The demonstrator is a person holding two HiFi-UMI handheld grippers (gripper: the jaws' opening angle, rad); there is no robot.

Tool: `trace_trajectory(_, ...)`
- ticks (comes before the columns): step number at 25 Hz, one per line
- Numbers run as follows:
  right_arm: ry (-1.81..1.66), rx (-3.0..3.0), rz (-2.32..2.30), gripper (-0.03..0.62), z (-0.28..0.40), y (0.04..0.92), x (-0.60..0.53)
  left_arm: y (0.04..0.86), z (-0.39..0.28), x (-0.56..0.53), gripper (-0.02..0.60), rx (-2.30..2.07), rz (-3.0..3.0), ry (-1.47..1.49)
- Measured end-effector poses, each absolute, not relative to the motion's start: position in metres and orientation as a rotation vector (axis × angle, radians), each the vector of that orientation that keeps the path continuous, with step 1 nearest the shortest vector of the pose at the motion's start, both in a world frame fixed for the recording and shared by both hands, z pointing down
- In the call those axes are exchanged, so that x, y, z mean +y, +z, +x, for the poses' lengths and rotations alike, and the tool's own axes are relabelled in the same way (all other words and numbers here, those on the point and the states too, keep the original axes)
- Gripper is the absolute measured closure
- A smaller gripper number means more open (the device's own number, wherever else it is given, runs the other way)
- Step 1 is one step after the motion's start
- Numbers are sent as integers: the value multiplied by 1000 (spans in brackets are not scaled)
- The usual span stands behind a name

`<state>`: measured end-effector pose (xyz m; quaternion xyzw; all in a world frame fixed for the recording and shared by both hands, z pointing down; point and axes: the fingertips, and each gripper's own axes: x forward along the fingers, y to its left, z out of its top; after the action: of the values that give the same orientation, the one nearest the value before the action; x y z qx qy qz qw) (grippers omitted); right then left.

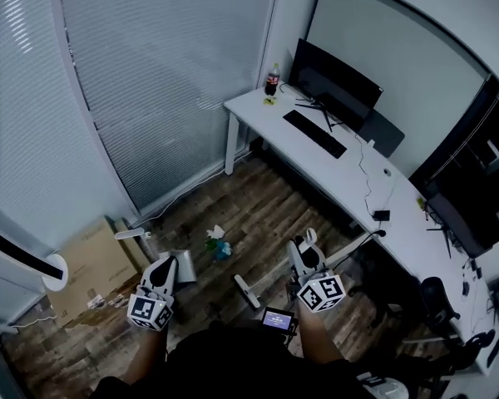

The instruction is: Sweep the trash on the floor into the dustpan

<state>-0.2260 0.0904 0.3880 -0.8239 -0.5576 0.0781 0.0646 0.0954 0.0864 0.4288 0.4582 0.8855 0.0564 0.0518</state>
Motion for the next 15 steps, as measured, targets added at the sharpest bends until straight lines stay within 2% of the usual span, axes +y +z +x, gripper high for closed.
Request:
trace_trajectory(8, 248, -1661, -2533, 507, -217, 372, 171, 424, 132, 142, 586, 2623, 1468, 198)
trace_trajectory(15, 270, -1557, -2570, 507, -209, 392, 258, 438, 155, 189, 586, 2621, 1601, 185)
